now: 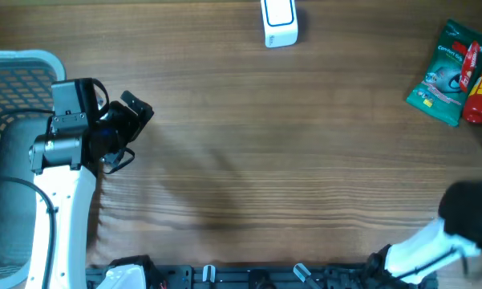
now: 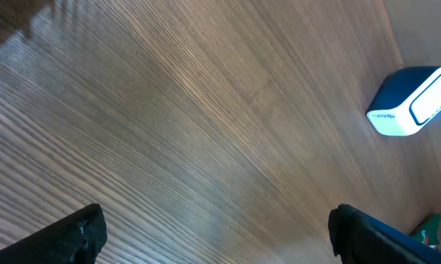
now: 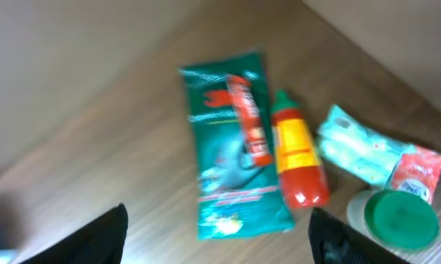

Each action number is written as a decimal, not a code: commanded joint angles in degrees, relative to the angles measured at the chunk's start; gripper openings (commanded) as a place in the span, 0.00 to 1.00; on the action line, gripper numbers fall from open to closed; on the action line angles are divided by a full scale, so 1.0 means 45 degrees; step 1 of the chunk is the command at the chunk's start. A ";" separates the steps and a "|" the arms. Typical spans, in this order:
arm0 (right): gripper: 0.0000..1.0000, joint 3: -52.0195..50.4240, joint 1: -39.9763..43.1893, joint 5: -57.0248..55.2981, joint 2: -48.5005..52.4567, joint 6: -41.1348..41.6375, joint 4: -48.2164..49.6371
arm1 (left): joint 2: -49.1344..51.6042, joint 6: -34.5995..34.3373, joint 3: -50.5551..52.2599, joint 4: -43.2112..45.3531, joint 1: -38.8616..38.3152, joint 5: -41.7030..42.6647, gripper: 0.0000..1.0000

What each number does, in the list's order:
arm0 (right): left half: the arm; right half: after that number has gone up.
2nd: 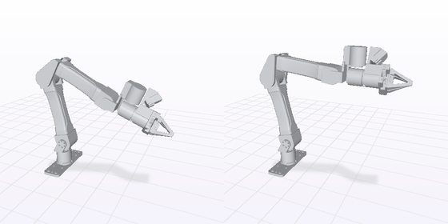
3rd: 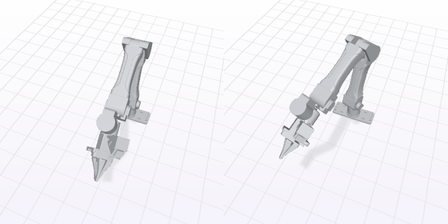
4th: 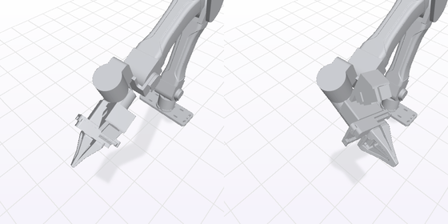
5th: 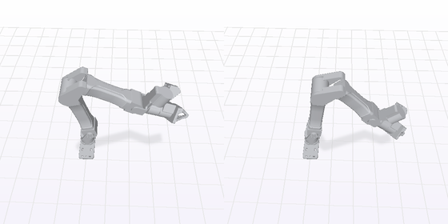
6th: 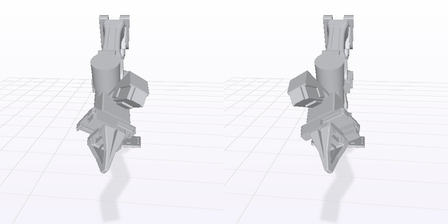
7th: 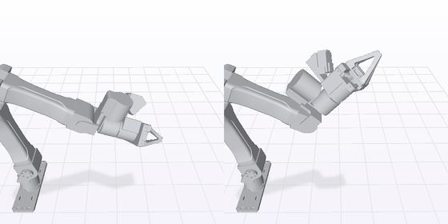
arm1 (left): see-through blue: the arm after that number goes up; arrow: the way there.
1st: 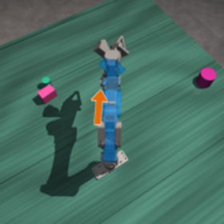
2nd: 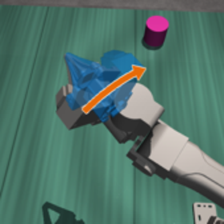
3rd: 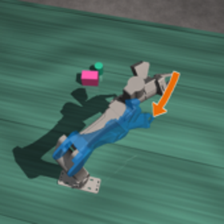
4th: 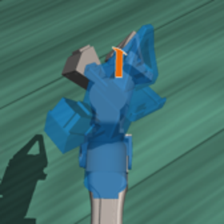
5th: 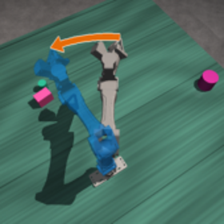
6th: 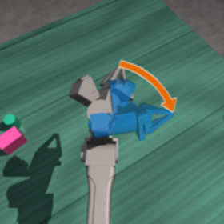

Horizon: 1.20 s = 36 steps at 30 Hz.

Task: Scan the item barcode
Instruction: 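Carry the red packet to the right edge and release it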

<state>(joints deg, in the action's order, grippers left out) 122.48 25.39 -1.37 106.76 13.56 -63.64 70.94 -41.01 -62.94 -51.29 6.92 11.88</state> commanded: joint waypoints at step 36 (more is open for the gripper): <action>1.00 0.0199 -0.2735 0.1938 -1.3143 -0.0024 -0.6096 | 0.0024 0.0019 0.0005 0.0005 0.0087 0.0063 1.00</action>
<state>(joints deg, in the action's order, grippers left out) 123.26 13.26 8.54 48.14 13.58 -91.11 70.94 -41.01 -62.94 -51.37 6.92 11.88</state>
